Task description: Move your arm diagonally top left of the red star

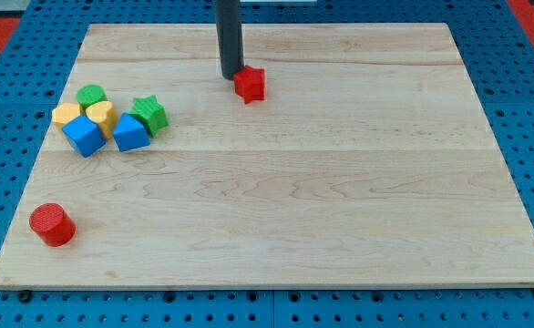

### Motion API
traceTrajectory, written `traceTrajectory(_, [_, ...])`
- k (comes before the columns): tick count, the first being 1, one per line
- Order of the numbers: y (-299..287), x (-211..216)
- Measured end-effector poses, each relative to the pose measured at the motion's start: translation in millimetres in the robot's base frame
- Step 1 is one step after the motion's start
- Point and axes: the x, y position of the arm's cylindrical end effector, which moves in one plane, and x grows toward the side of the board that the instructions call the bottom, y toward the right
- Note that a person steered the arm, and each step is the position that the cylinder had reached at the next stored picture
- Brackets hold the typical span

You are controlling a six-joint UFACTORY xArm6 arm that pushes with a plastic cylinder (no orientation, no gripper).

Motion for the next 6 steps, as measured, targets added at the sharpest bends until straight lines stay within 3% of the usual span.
traceTrajectory(3, [-24.2,-6.5])
traceTrajectory(4, [-12.0,29.9])
traceTrajectory(5, [-25.2,39.6])
traceTrajectory(6, [-51.7,-11.9])
